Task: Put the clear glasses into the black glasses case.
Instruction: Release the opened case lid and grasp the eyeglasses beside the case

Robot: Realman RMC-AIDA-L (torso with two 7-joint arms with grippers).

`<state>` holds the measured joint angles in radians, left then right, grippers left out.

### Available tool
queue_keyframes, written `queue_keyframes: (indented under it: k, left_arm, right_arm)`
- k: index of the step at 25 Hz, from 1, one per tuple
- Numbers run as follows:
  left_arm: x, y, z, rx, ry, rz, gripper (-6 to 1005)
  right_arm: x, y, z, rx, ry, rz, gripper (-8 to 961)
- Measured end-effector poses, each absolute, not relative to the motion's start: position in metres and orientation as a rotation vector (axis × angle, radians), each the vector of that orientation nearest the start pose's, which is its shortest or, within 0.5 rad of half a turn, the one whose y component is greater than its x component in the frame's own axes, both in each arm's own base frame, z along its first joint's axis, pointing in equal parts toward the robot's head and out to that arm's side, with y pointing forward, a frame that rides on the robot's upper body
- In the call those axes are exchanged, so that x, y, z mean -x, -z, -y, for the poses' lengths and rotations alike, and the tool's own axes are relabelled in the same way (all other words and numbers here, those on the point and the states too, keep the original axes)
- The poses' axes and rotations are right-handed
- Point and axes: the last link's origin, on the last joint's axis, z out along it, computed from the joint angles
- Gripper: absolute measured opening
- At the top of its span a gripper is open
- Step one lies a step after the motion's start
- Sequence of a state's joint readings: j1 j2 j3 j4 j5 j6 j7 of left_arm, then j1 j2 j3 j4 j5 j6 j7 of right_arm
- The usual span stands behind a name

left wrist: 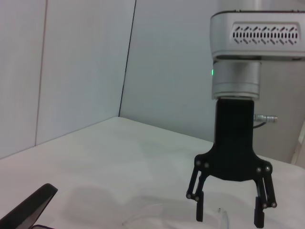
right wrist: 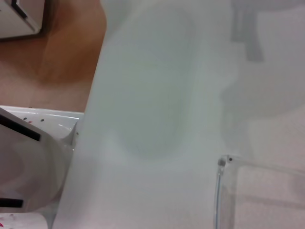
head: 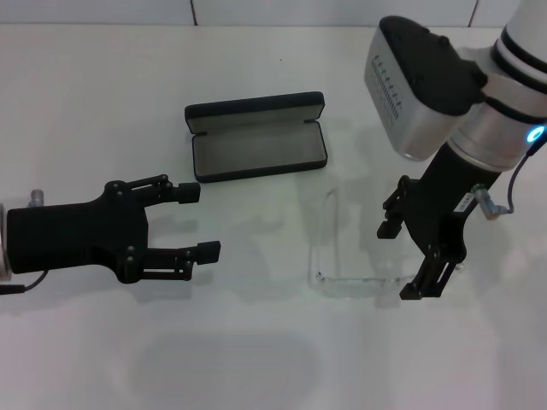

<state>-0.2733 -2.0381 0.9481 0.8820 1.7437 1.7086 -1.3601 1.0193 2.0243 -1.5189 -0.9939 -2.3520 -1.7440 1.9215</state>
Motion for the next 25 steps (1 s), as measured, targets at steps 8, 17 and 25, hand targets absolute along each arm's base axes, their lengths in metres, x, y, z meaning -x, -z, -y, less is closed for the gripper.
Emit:
queue_keyframes:
  k: [8,17,25]
  left_arm:
    - [0.272,-0.026,-0.272,2.790,0.787,0.458,855]
    - [0.271,-0.026,-0.273,2.784,0.792,0.452,836]
    - [0.270,-0.025,-0.274,2.779,0.794,0.452,819]
  right_arm:
    - [-0.102,0.053,-0.355,3.197,0.832,0.258,834]
    - [-0.112,0.069,-0.347,3.187,0.893,0.330,827]
    - [-0.115,0.080,-0.344,3.155,0.930,0.412,649]
